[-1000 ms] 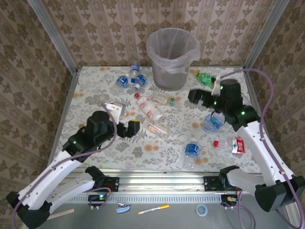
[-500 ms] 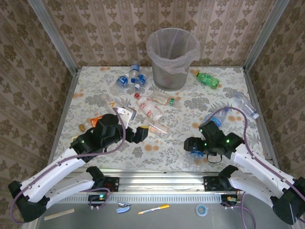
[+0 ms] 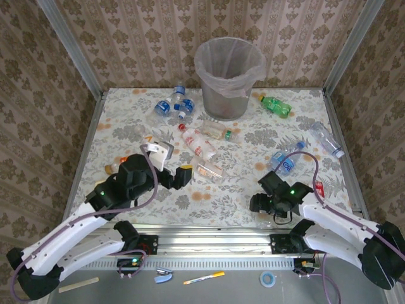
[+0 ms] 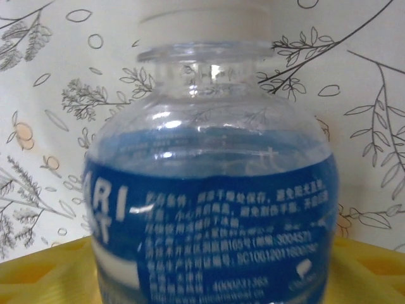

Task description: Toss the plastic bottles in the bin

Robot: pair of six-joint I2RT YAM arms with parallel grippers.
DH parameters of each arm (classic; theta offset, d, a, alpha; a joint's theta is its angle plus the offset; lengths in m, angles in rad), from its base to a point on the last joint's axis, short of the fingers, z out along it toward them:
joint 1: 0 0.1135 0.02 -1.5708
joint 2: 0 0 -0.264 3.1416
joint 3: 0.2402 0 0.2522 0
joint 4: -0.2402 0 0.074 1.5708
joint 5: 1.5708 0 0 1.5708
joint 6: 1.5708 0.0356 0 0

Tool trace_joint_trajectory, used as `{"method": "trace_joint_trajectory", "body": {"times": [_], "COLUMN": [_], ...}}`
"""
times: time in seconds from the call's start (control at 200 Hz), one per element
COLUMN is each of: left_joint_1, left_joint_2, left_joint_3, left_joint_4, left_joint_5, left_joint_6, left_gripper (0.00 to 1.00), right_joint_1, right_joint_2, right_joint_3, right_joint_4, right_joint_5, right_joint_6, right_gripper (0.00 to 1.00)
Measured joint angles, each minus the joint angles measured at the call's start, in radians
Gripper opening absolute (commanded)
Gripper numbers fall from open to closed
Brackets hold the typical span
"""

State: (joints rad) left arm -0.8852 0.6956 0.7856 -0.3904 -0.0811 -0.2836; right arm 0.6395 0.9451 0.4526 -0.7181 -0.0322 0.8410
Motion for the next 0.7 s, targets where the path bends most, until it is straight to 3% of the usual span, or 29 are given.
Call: {"method": "trace_joint_trajectory", "body": {"times": [0.32, 0.7], "left_joint_1": [0.000, 0.000], "left_joint_2": [-0.043, -0.122], "left_joint_3": [0.000, -0.001], "left_joint_4": [-0.046, -0.094], "left_joint_5": [-0.029, -0.061], "left_joint_6": [0.012, 0.015], "left_gripper": [1.00, 1.00], "right_joint_1": [0.001, 0.001], "right_joint_2": [0.127, 0.176], "right_joint_3": [0.051, 0.332], "right_joint_4": [0.118, 0.136], "right_joint_5": [0.000, 0.007], "right_joint_6": [0.000, -0.109], "right_gripper": [0.59, 0.53]}}
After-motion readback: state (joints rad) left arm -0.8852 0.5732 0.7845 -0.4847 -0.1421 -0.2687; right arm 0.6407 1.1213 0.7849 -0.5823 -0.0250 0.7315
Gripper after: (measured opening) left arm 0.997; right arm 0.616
